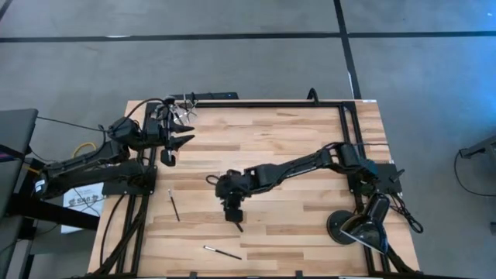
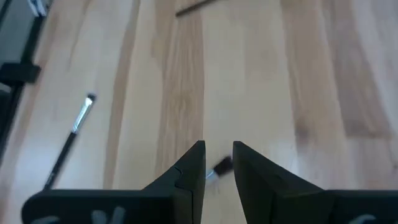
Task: Put items in baskets/containers
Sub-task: Put the blush brush into the transparent bin
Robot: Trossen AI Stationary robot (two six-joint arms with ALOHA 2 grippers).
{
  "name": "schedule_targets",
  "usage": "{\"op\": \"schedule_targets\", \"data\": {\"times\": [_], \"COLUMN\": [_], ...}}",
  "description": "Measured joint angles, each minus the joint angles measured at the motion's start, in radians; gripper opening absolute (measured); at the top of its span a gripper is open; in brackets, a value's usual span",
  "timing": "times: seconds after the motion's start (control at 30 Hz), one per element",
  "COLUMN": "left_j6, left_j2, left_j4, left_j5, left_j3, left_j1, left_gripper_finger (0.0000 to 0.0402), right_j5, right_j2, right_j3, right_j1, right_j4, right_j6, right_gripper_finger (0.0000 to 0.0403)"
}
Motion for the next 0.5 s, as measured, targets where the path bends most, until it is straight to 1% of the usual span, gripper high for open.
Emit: {"op": "schedule_targets", "data": {"times": [0.13,0.2,0.27,0.3,0.37,0.5], "left_j6": [-0.093,-0.124,-0.142,-0.145,-0.145,-0.144], "left_j2": [0.0,0.003,0.015,0.024,0.055,0.165], "left_j4": [-0.002,-0.014,-0.039,-0.058,-0.122,-0.232], "left_j5": [0.0,-0.004,-0.032,-0.058,-0.132,-0.327], "left_j3": [0.0,0.001,0.001,0.005,0.024,0.09], "left_j1": [-0.005,-0.031,-0.075,-0.107,-0.186,-0.39], "left_gripper_finger": [0.0112,0.0108,0.0103,0.01,0.0096,0.0089], "right_j5": [0.01,0.062,0.154,0.197,0.23,0.21], "right_j2": [0.002,0.0,-0.013,-0.018,-0.047,-0.106], "right_j3": [0.001,0.001,-0.008,-0.016,-0.055,-0.18], "right_j1": [0.015,0.02,0.025,0.023,0.011,-0.017], "right_j4": [-0.021,-0.069,-0.146,-0.159,-0.164,-0.109], "right_j6": [0.011,0.0,-0.035,-0.048,-0.066,-0.069], "right_gripper_finger": [0.0072,0.0072,0.0072,0.0072,0.0072,0.0072]}}
